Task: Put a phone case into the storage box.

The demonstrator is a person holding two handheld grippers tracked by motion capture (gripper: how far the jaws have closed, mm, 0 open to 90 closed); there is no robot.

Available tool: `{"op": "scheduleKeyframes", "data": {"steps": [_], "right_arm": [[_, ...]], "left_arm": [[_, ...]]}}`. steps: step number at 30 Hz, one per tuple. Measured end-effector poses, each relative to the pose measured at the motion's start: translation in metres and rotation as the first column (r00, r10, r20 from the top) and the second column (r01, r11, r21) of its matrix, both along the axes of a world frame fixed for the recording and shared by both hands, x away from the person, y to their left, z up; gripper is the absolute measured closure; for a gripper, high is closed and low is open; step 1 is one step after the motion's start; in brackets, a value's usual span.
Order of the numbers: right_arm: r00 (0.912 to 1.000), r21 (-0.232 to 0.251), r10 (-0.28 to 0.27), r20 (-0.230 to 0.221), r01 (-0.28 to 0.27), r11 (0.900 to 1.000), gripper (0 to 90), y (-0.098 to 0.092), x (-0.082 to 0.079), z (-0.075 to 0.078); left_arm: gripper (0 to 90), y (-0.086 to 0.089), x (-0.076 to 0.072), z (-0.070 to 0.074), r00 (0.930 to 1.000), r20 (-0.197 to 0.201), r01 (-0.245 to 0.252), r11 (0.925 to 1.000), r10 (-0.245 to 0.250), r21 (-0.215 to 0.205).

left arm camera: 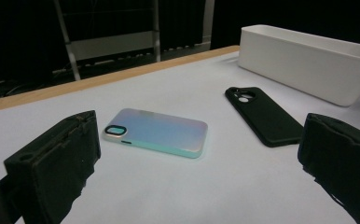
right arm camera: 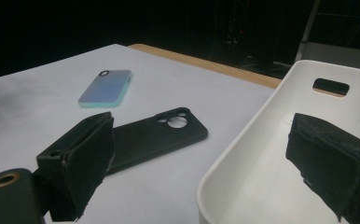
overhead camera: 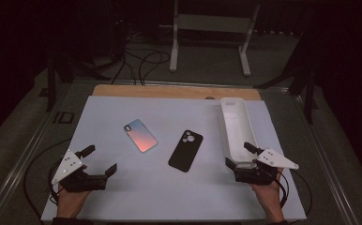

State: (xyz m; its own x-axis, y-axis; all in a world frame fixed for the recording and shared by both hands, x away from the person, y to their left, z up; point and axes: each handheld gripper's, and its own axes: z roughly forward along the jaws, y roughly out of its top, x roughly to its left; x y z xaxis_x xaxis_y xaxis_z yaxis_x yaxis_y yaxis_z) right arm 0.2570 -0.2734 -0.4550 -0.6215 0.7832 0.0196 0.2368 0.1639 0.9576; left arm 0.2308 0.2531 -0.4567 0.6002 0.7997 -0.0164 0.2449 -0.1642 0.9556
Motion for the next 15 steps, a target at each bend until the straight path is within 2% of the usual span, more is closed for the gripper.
{"op": "scheduleKeyframes", "data": {"steps": [3,15], "right_arm": [[1.0000,0.001,-0.003,-0.001,0.003,1.000,7.9,0.0002,0.0004,0.0004],[0.9999,0.008,0.000,-0.011,0.000,1.000,7.7,0.0027,0.0009,0.0005]], "left_arm": [[0.0,-0.0016,-0.0003,-0.0011,1.0000,-0.003,0.003,0.9999,-0.003,0.011],[0.0,-0.0012,-0.0001,-0.0012,0.9999,-0.002,-0.015,0.9999,0.015,0.003]]}}
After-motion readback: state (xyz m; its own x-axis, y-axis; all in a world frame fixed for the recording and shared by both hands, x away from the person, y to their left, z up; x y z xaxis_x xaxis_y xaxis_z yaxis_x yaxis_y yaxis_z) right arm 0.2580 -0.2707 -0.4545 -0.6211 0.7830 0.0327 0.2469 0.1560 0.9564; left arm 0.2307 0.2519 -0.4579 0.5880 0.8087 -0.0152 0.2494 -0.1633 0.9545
